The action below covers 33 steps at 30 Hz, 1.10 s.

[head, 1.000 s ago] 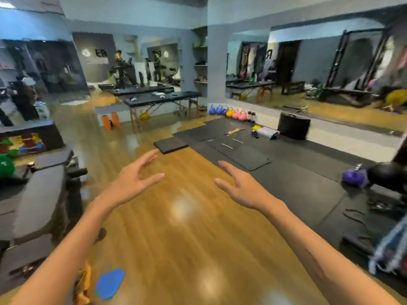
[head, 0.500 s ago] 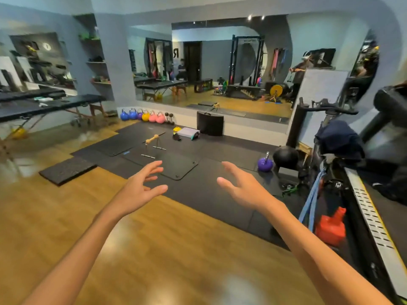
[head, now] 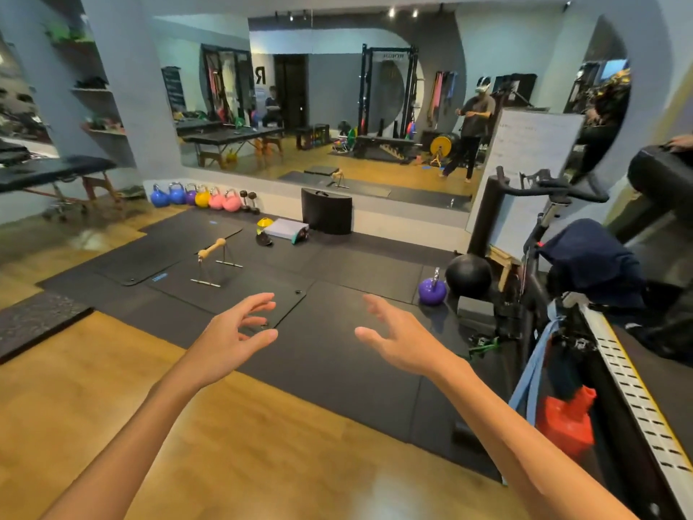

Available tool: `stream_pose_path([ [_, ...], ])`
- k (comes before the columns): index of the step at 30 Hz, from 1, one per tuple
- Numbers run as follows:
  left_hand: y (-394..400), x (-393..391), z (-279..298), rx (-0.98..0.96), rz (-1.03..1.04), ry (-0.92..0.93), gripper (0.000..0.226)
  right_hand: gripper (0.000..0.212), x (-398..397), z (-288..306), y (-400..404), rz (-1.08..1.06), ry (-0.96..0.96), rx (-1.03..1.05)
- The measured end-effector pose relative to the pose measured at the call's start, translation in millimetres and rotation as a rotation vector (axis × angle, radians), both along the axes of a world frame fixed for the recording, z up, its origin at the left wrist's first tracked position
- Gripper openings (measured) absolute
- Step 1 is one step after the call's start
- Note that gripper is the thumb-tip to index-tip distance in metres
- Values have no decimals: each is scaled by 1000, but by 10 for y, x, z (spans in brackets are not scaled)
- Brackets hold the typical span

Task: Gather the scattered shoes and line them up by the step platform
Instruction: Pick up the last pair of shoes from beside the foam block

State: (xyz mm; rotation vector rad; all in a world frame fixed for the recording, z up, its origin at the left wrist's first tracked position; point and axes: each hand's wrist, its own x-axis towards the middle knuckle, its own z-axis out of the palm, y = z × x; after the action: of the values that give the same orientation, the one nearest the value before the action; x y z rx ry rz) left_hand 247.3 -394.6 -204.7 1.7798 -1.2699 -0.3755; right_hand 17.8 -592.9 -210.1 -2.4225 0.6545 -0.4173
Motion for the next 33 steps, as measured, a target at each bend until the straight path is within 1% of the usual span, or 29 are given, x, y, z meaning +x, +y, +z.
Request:
stream_pose_path([
  [4, -844, 767, -72, -8, -51, 22, 50, 66, 688, -53, -656, -52, 13, -14],
  [9, -1820, 1710, 21, 36, -154, 18, 49, 65, 1604, 11, -1408, -109, 15, 46],
  [11, -2196, 2100, 40, 59, -164, 21, 49, 64, 1987, 7, -1756, -121, -4, 78],
  [15, -2846, 2629, -9, 73, -178, 37, 50, 62, 2585, -75, -2405, -128, -4, 96],
  [19, -3617, 3171, -199, 53, -134, 58, 50, 62, 3282, -279, -3289, -88, -26, 144],
  [22, -4267, 3580, -294, 54, -125, 33, 48, 63, 3798, -442, -4031, -33, -58, 156],
  [25, -4887, 3994, -327, 77, -77, 43, 47, 62, 4295, -453, -4739, 4, -36, 190],
  [28, -5461, 4410, -253, 73, -32, 14, 46, 62, 4812, -373, -5458, 90, 10, 183],
  [33, -6133, 5183, -240, 70, 127, 13, 45, 59, 5710, -308, -6434, 165, 51, 179],
])
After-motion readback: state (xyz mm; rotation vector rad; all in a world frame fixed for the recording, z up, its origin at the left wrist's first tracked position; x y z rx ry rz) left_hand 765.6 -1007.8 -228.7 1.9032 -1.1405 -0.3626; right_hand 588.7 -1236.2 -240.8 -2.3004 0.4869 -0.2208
